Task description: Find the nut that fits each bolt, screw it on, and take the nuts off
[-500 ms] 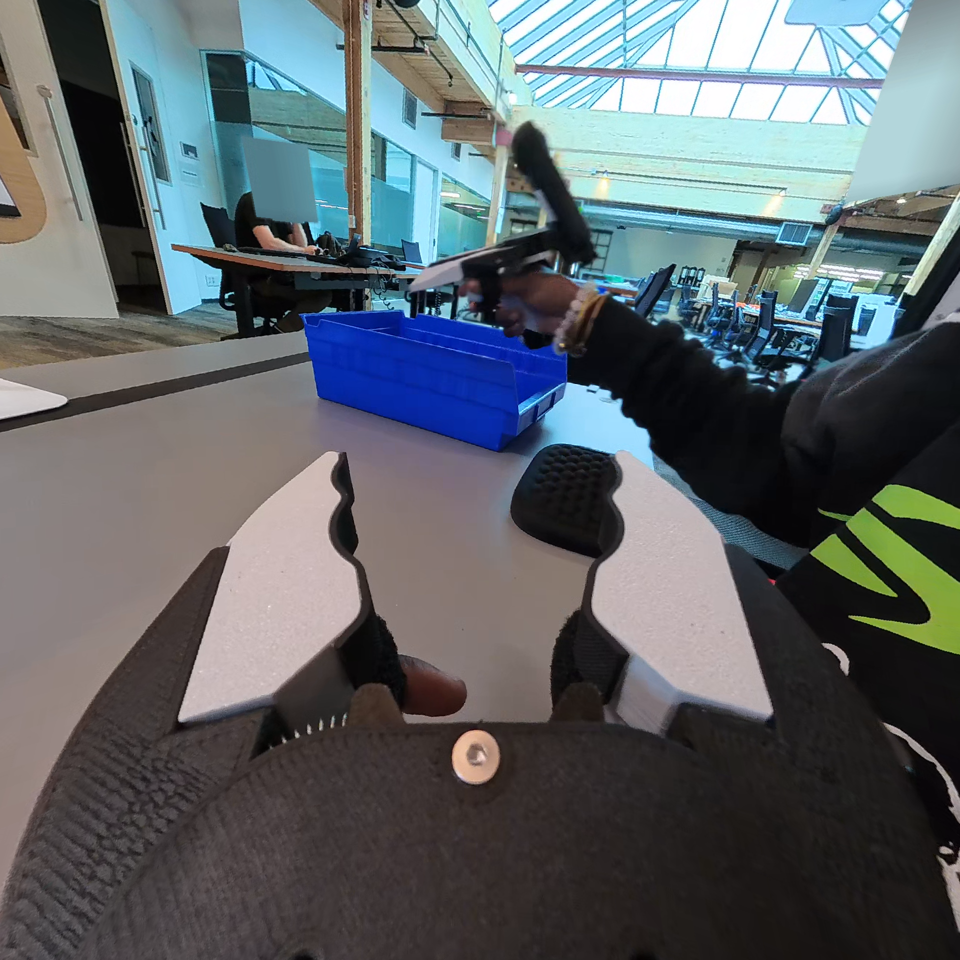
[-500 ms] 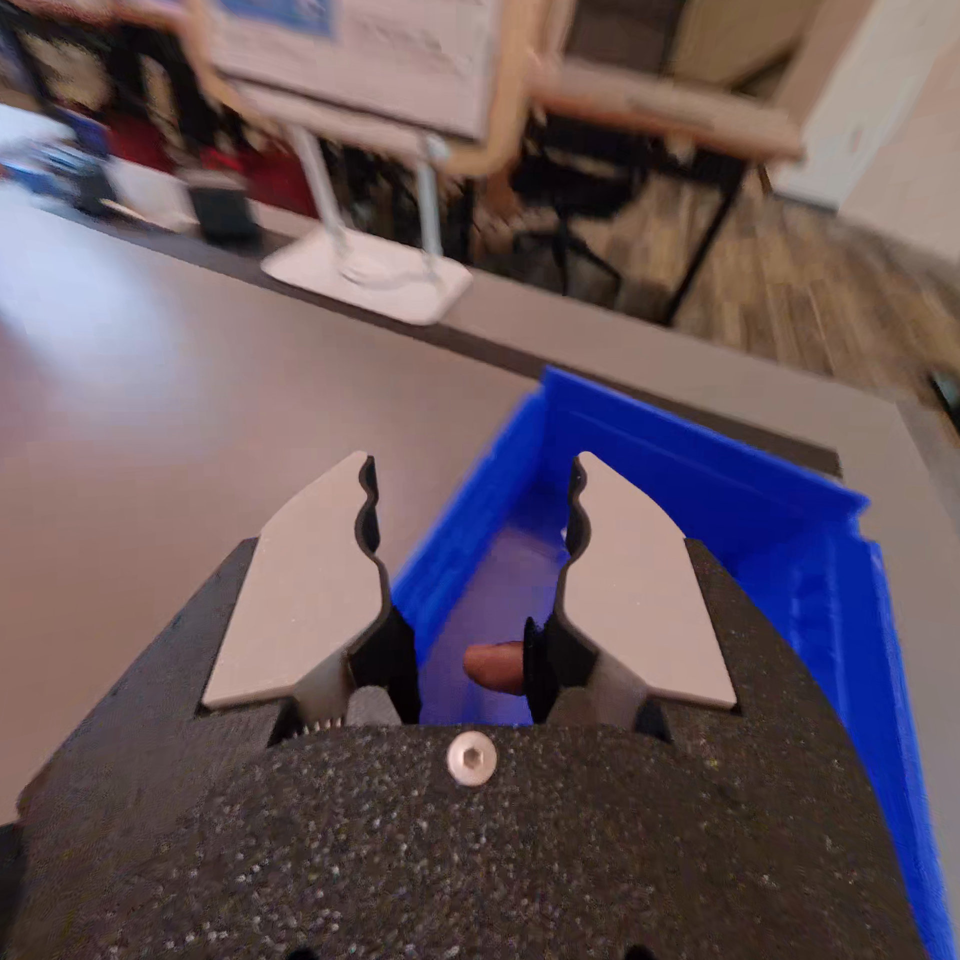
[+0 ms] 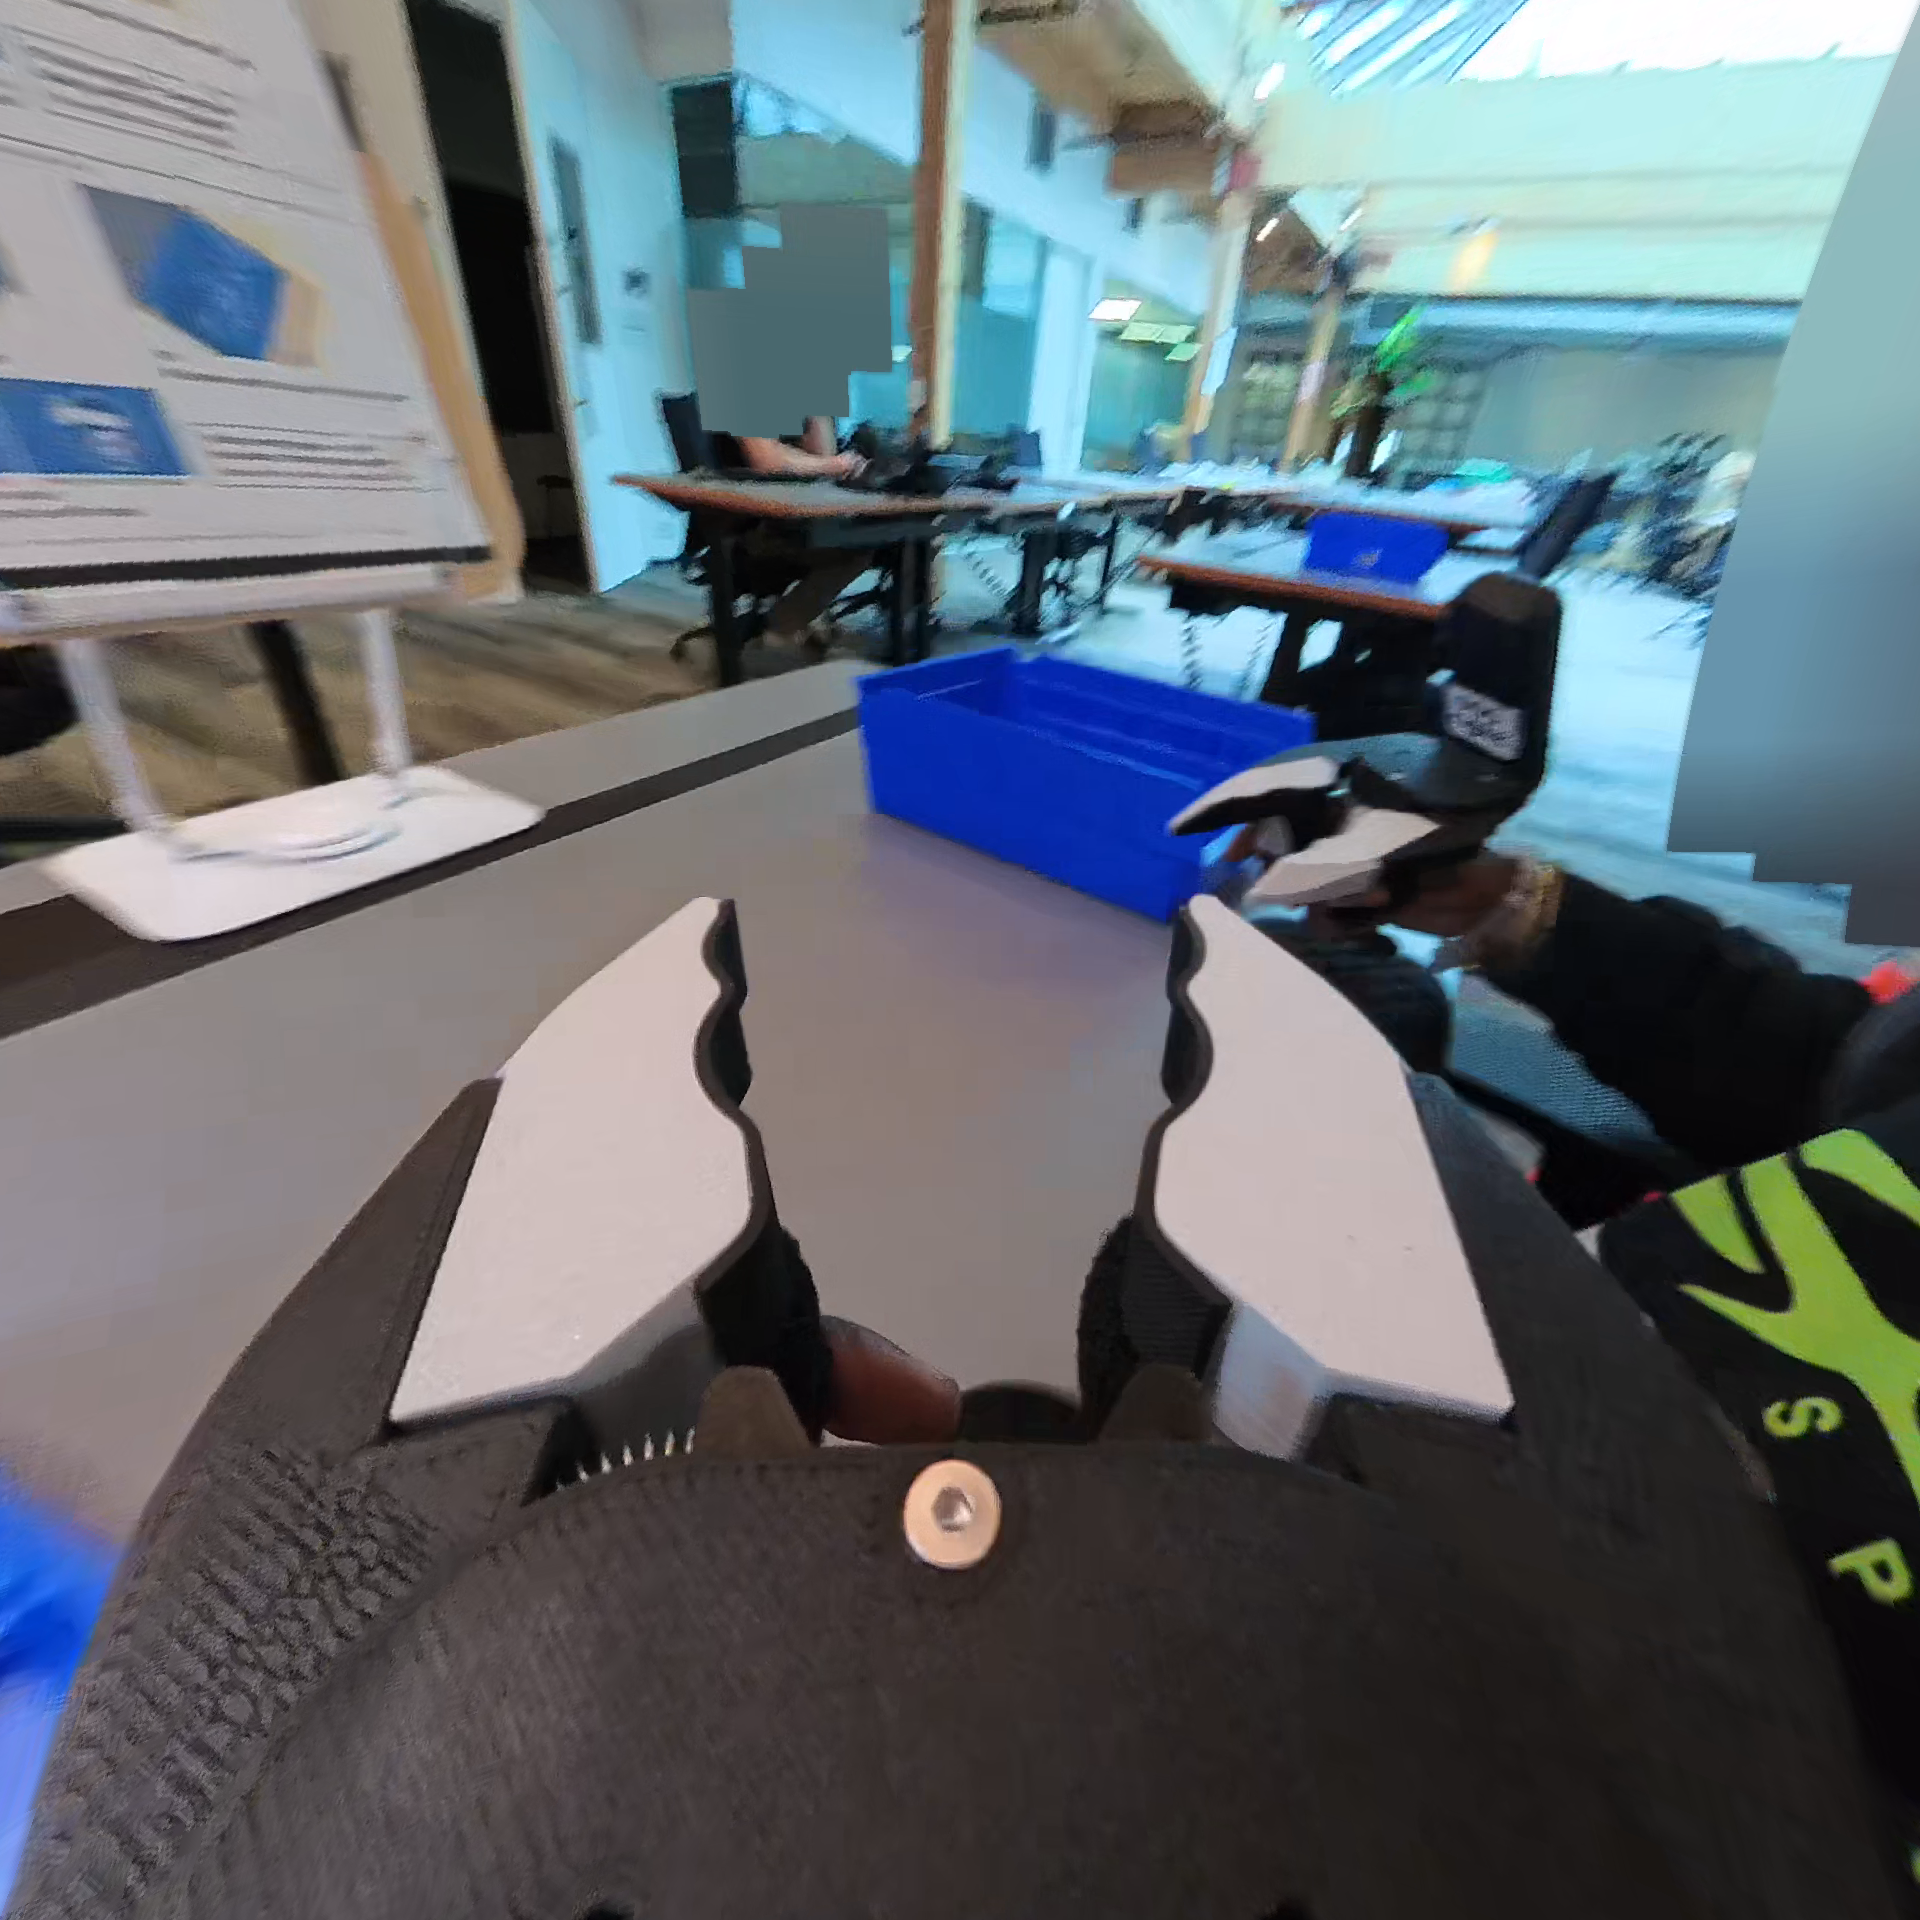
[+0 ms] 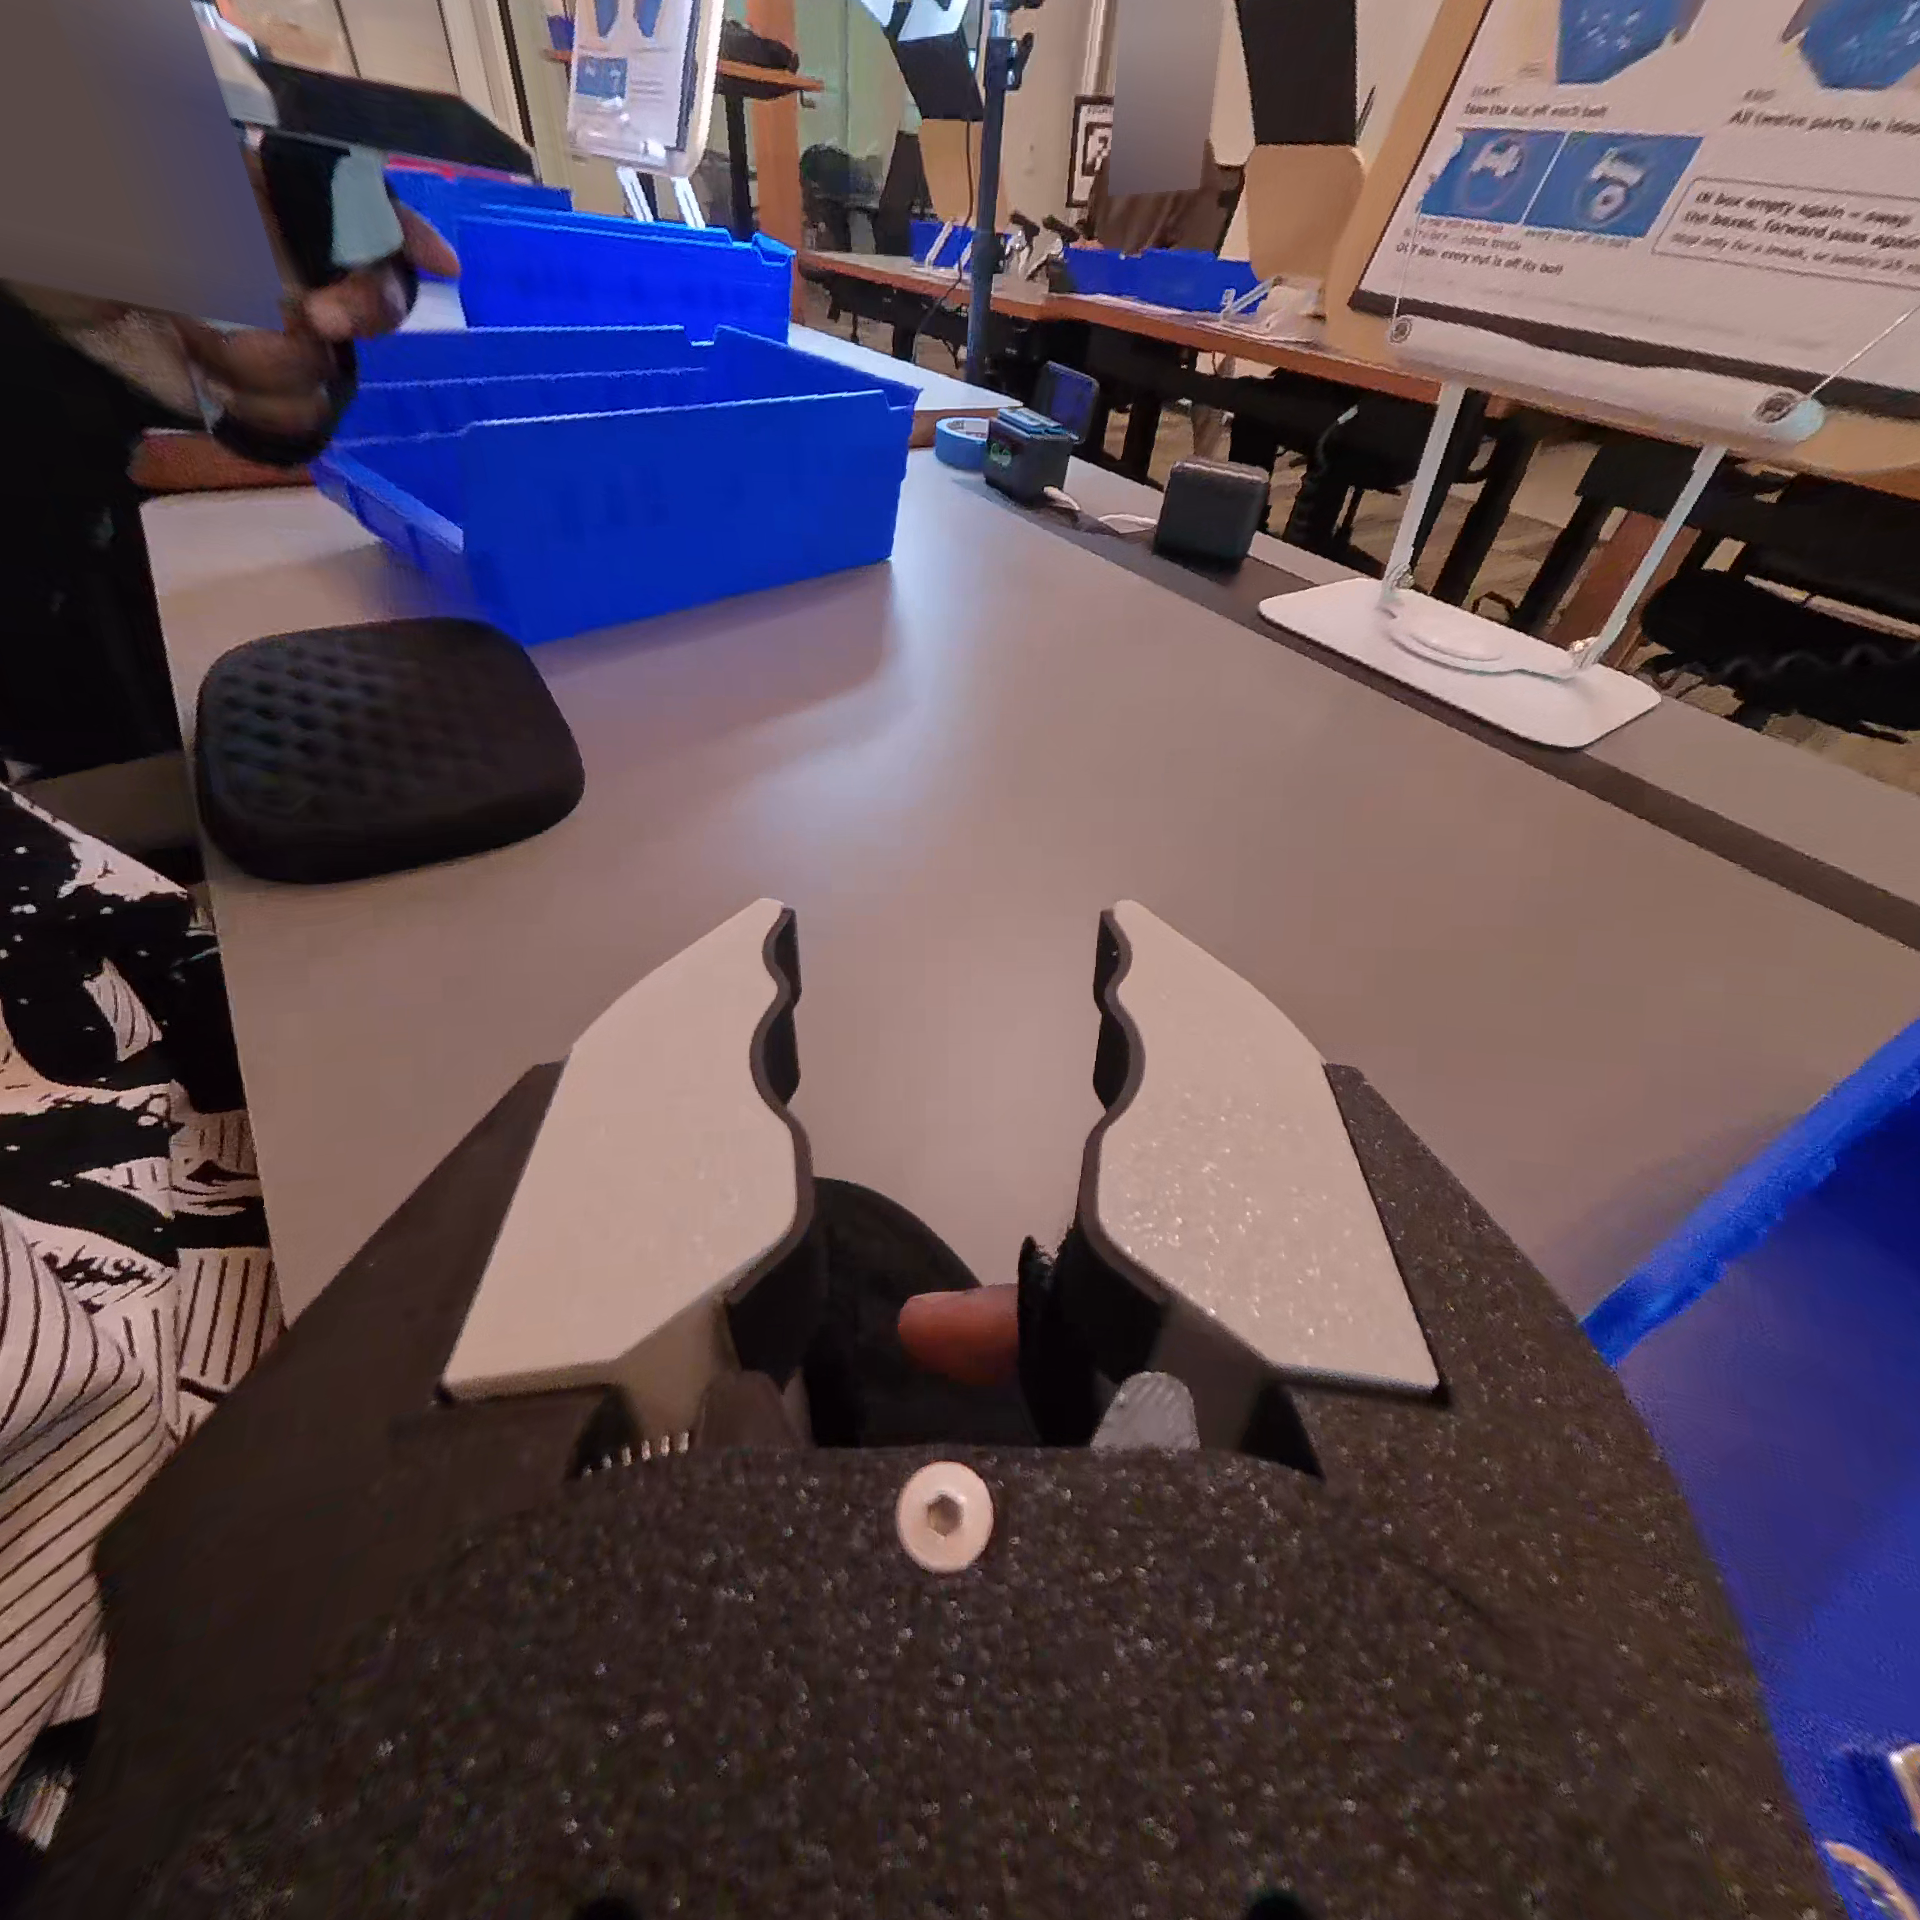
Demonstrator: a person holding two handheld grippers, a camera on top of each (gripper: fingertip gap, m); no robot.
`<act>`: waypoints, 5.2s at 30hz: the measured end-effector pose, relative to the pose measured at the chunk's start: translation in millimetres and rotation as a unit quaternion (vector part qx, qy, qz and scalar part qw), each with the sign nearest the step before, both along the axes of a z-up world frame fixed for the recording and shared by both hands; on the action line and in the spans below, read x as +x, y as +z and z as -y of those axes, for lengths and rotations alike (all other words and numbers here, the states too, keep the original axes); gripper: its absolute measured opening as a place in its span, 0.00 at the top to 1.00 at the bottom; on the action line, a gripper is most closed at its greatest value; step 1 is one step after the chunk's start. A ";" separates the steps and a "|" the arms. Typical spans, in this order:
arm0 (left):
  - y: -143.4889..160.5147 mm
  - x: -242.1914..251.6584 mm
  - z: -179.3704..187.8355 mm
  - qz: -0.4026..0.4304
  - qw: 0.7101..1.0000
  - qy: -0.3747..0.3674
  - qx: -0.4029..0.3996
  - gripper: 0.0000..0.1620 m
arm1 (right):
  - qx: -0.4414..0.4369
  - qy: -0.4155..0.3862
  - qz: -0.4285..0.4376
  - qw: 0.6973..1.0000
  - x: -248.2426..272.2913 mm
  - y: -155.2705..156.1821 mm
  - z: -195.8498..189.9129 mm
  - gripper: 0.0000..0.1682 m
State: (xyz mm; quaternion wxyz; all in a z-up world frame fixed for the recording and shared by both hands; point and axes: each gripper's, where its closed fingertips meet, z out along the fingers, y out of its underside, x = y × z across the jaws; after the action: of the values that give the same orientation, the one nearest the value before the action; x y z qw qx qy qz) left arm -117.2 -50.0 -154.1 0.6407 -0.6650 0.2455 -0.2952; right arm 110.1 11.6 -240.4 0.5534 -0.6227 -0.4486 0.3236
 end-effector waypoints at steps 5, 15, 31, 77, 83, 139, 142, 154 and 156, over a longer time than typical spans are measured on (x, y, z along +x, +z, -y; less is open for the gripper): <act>-1.6 -108.9 -35.4 -0.116 0.979 0.137 -0.097 0.53 | -0.014 -0.006 -0.028 1.000 2.2 -4.7 -0.9 0.69; -105.5 -243.8 -99.3 -0.271 0.860 0.213 -0.377 0.62 | -0.027 0.003 -0.021 0.999 0.2 -11.7 0.0 0.69; -176.9 -272.5 -115.0 -0.300 0.809 0.191 -0.468 0.84 | -0.050 -0.004 -0.062 0.997 7.7 -6.0 -5.9 0.70; -181.1 99.7 -0.1 -0.484 0.800 -0.243 -0.258 0.91 | -0.053 -0.005 -0.027 0.998 1.7 -16.6 -7.3 0.71; -184.0 100.4 1.9 -0.464 0.812 -0.241 -0.260 0.86 | -0.053 -0.005 -0.015 0.998 -0.3 -19.4 -7.3 0.71; -90.9 112.7 -21.2 -0.115 0.992 -0.058 0.013 0.70 | -0.063 0.192 0.103 0.974 -119.0 27.7 48.8 0.96; -87.5 113.5 -27.0 -0.102 0.994 -0.027 0.022 0.74 | -0.064 0.176 0.103 0.977 -119.4 31.8 47.3 0.96; -84.1 124.2 -15.9 -0.072 0.994 -0.076 0.024 0.86 | -0.064 0.198 0.093 0.974 -127.3 29.9 56.1 0.96; -83.8 123.5 -16.1 -0.070 0.994 -0.076 0.024 0.88 | -0.064 0.200 0.093 0.973 -127.8 29.9 56.4 0.96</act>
State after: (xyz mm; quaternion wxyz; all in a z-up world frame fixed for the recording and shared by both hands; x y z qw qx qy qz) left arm 6.3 -33.9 -238.0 0.6135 -0.6479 0.3461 -0.2899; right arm -17.7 -44.8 -210.5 0.3924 -0.5817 -0.5919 0.3966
